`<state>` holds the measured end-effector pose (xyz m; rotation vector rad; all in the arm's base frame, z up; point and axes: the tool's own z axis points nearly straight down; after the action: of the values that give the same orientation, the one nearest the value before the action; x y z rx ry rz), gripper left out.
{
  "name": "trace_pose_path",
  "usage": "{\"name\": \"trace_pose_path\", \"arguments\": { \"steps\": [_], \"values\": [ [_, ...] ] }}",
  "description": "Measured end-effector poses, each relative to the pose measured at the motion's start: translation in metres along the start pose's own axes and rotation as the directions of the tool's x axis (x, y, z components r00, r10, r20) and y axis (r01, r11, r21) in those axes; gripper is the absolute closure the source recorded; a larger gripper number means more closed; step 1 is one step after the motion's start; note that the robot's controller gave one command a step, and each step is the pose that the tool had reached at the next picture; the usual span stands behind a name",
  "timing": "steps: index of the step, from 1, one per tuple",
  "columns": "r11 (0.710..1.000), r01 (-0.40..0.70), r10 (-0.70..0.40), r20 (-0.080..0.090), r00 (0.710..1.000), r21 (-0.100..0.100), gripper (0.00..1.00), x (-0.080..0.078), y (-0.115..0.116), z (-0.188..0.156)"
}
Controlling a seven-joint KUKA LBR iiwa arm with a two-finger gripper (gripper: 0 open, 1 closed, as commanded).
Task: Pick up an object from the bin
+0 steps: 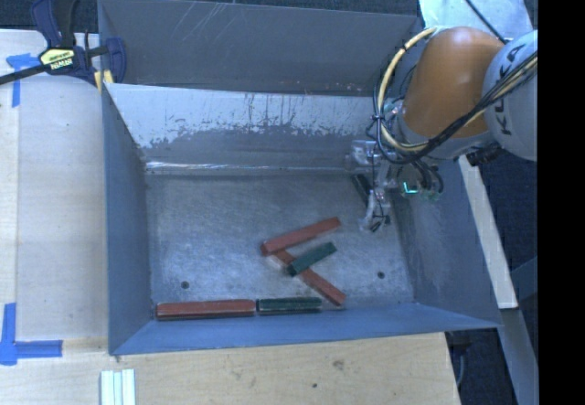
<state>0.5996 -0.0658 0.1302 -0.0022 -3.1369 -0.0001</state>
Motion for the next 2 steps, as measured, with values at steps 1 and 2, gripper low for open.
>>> {"name": "trace_pose_path", "arguments": {
  "steps": [1, 2],
  "values": [
    [0.994, 0.106, -0.106, 0.004, 0.994, 0.001, 0.0, -0.0055, 0.0497, 0.0616],
    [0.995, 0.103, -0.103, 0.013, 0.995, 0.0, 1.0, -0.008, 0.0488, 0.0571]
  ]
}}
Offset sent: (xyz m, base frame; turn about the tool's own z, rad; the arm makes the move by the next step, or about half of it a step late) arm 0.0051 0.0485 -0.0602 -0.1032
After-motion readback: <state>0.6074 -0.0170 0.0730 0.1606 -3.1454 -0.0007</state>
